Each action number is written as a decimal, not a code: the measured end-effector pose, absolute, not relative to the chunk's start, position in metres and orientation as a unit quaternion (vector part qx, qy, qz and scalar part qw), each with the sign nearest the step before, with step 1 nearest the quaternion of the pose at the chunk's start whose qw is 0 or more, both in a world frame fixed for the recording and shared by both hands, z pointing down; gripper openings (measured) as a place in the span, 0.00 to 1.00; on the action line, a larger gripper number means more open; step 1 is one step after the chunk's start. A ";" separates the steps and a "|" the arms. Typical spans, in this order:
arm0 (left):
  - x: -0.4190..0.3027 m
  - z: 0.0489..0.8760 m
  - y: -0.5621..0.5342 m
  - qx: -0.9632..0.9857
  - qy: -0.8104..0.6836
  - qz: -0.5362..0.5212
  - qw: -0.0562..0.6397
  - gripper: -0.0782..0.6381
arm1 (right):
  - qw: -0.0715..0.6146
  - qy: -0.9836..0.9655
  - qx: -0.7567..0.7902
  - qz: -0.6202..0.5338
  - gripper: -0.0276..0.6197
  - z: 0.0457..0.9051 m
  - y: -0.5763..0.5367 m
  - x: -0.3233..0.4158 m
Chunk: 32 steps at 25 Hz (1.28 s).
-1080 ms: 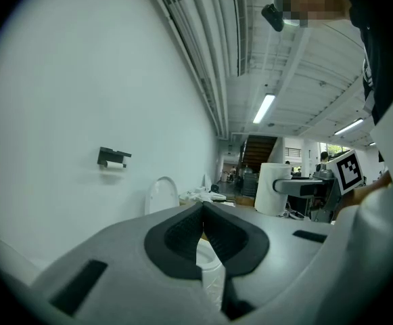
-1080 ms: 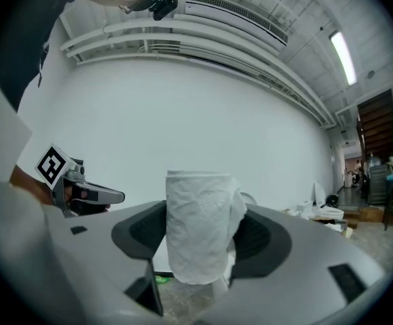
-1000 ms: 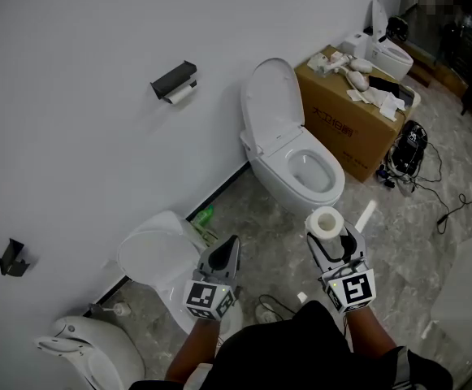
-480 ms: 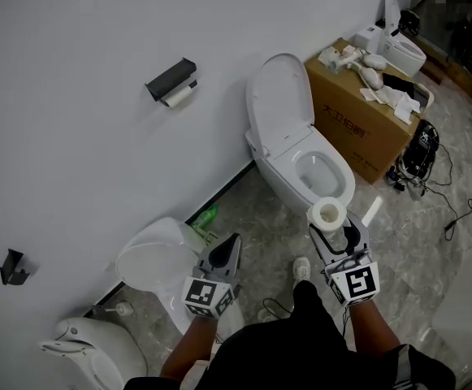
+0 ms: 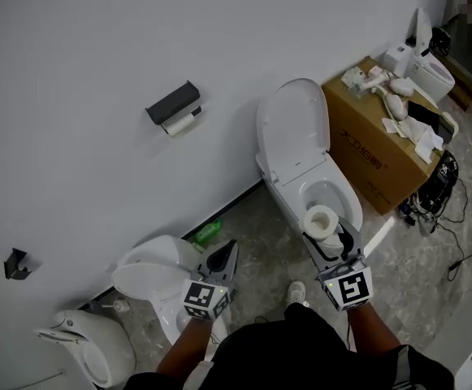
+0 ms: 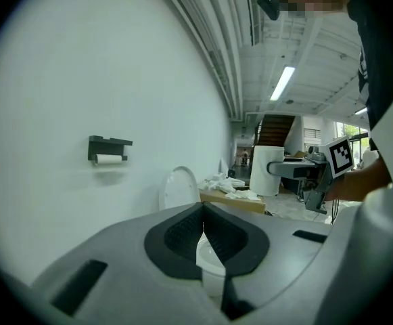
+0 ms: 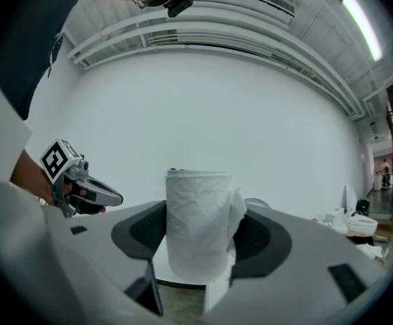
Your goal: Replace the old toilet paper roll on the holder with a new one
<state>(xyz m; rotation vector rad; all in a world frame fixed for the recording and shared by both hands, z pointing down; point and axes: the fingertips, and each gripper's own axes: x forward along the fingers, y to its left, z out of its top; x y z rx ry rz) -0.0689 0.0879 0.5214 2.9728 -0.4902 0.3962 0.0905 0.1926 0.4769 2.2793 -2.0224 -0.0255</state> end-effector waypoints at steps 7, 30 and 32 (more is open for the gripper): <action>-0.039 0.527 0.066 0.965 -0.216 0.142 0.049 0.11 | 0.026 -0.686 0.727 -0.002 0.46 0.485 0.161 0.149; -0.043 0.509 -0.123 0.953 -0.274 0.124 -0.018 0.11 | 0.015 -0.727 0.687 -0.005 0.47 0.468 -0.048 0.150; -0.041 0.502 -0.142 0.952 -0.273 0.131 -0.043 0.11 | 0.024 -0.727 0.687 -0.009 0.47 0.468 -0.069 0.148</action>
